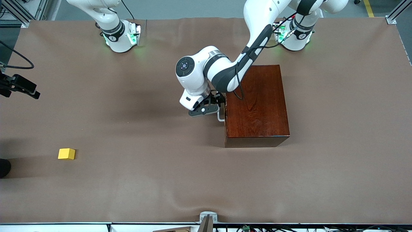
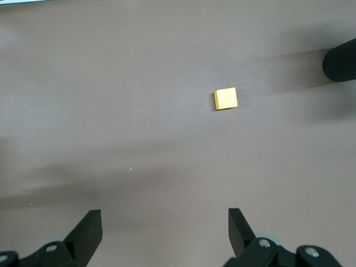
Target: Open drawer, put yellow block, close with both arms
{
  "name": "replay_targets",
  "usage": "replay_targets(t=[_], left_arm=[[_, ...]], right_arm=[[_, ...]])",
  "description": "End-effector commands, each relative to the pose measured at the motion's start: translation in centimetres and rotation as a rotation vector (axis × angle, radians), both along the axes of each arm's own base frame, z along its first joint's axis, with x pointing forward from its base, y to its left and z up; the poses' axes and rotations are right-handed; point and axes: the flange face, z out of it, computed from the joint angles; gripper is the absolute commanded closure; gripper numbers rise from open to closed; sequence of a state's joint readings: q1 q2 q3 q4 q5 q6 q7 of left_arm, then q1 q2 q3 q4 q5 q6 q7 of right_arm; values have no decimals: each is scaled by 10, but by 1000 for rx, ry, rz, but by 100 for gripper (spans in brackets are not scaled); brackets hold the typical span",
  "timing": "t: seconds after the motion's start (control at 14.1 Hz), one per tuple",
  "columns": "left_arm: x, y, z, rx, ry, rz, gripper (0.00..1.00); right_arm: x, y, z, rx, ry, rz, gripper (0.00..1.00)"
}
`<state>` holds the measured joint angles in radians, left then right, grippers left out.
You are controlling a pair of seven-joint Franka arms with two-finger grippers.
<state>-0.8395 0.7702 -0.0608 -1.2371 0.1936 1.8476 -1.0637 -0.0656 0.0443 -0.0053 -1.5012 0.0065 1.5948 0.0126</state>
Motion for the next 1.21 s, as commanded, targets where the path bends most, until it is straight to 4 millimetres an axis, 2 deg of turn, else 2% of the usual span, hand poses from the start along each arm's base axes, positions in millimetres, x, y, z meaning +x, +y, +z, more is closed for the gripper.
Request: replay_targets(t=[0.0, 0.28, 0.43, 1.13], left_arm=[[5, -15, 3, -70, -44, 30, 0], [4, -26, 0, -127, -83, 54, 0], [-6, -35, -1, -130, -87, 61, 0], [-12, -48, -5, -185, -114, 76, 0]], right_arm=[[-5, -2, 6, 5, -11, -1, 0], [-5, -1, 6, 7, -11, 1, 0], [-4, 2, 6, 7, -13, 2, 0], [-5, 0, 6, 6, -11, 4, 0]])
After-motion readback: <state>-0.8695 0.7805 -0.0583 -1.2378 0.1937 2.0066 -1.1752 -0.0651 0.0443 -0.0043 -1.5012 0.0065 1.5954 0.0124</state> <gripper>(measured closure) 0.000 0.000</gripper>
